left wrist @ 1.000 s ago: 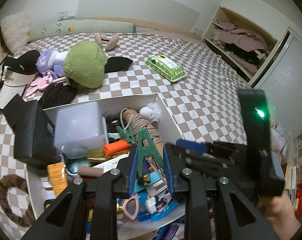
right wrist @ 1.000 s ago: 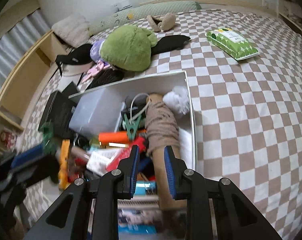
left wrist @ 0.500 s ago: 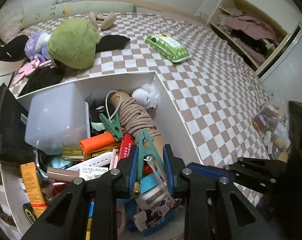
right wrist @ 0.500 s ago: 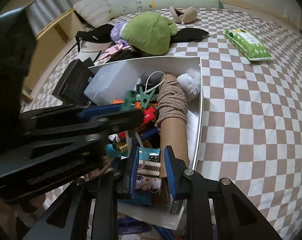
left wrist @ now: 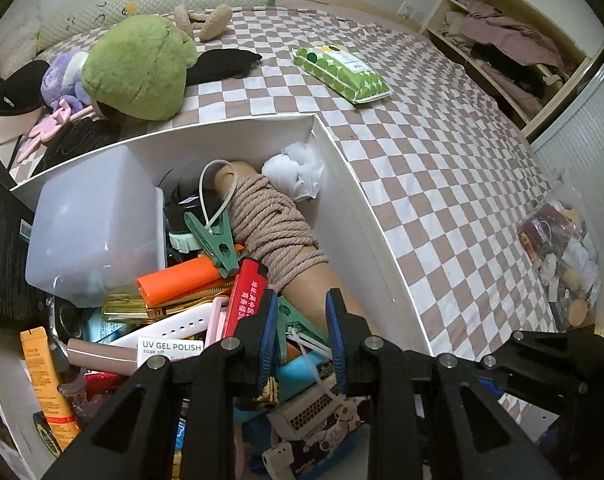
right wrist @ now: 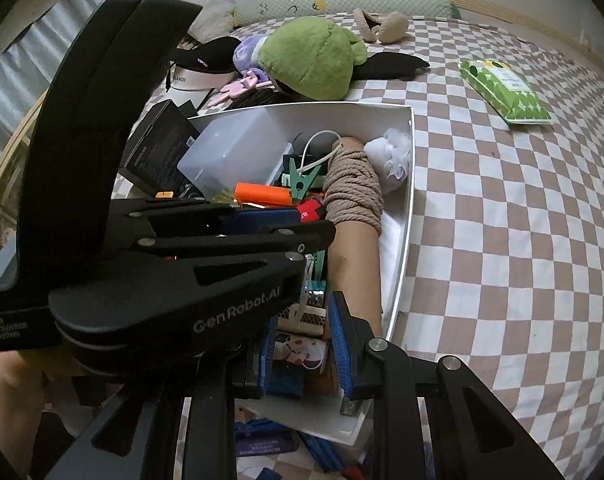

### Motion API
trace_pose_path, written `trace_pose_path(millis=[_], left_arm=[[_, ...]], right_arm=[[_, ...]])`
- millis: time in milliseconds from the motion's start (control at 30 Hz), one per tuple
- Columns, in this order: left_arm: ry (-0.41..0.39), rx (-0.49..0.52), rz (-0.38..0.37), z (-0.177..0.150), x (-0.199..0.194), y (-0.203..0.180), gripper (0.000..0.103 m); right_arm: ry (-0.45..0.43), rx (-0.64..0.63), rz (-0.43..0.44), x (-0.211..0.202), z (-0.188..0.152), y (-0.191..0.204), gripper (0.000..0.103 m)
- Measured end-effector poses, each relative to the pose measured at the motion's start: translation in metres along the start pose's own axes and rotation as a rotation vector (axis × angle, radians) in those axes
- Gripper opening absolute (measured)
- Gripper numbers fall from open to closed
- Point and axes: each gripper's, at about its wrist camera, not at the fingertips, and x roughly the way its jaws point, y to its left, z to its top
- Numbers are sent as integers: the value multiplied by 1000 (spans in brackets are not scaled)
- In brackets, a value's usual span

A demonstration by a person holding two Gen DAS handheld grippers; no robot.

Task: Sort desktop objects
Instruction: 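Lower clothespin into the box and open the left tool, then raise both tools out of the box and back away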

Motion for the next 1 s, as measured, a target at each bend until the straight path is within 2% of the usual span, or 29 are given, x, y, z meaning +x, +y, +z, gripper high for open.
trace_pose_path(millis=[100, 167, 233, 267, 367, 500, 567, 600, 633, 667, 700, 800, 1000], left_arm=[[-7, 8, 5, 0, -3, -1, 25], [-24, 4, 18, -1, -9, 0, 34], [-47, -2, 40, -3, -15, 1, 78], [-58, -5, 51, -3, -17, 1, 82], [-80, 2, 72, -6, -25, 2, 82], [-110, 21, 104, -12, -36, 2, 97], [-127, 34, 120, -14, -42, 2, 99], [-136, 35, 127, -15, -46, 3, 100], [-144, 36, 135, -17, -49, 4, 102], [-150, 34, 142, -18, -51, 6, 102], [-154, 32, 151, -19, -54, 9, 102], [-156, 17, 174, -22, -61, 18, 102], [-174, -3, 211, -29, -76, 31, 103]], right_arm=[[-1, -1, -4, -2, -2, -1, 26], [-4, -2, -5, -4, -3, -1, 26], [-8, -6, -6, -6, -4, 0, 26], [-7, -11, -8, -6, -4, 1, 26], [-4, -24, -16, -8, -7, 6, 26], [-7, -43, -27, -12, -9, 13, 26], [-22, -46, -32, -16, -10, 15, 26], [-29, -48, -35, -18, -11, 17, 31], [-37, -48, -44, -19, -11, 17, 44], [-50, -45, -75, -21, -11, 18, 85], [-70, -41, -116, -22, -12, 18, 103], [-108, -46, -175, -28, -13, 18, 103], [-130, -20, -200, -34, -15, 15, 103]])
